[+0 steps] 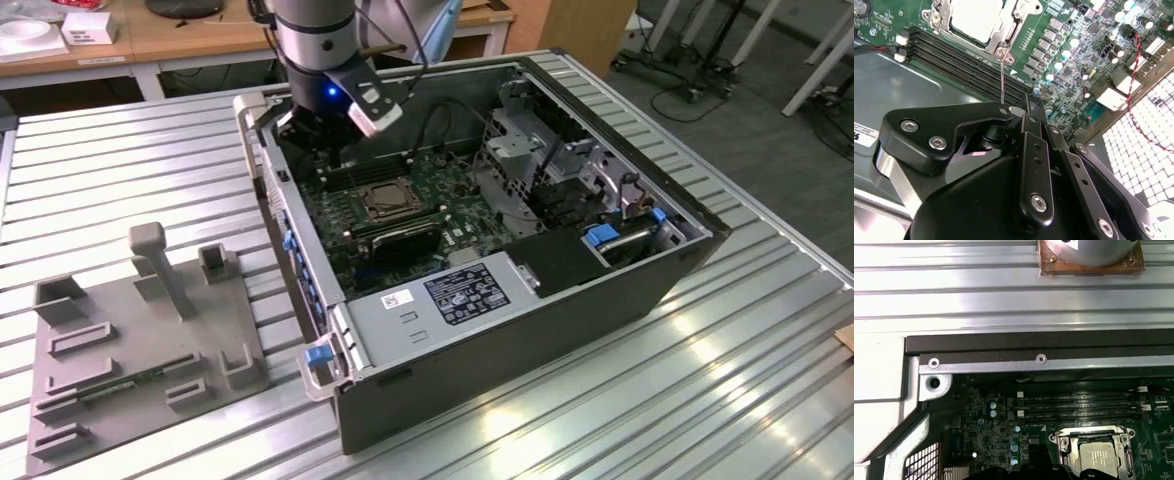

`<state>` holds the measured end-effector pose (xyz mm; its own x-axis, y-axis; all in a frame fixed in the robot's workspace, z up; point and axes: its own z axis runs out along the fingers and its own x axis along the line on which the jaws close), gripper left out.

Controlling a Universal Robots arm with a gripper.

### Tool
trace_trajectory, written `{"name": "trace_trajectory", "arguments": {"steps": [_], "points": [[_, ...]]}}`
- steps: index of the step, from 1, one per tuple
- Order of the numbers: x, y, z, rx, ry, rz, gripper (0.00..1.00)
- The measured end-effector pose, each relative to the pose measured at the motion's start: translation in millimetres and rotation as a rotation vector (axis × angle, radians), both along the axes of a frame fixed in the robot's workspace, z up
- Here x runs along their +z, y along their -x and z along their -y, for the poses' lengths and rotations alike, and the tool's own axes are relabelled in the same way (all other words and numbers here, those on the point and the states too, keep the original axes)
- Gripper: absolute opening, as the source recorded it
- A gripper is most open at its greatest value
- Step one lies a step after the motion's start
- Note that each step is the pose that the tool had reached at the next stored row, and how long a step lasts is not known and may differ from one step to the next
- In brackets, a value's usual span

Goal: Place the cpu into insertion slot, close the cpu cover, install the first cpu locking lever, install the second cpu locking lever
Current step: 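Install the first cpu locking lever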

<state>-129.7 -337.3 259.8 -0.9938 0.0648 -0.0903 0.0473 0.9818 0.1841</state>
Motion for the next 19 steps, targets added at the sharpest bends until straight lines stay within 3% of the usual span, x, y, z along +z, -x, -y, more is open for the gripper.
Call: {"name": "trace_trajectory", "arguments": {"steps": [19], "points": [[-2.9,0.0,-10.3,-0.004,-0.0032,0.0001,0.11]]}}
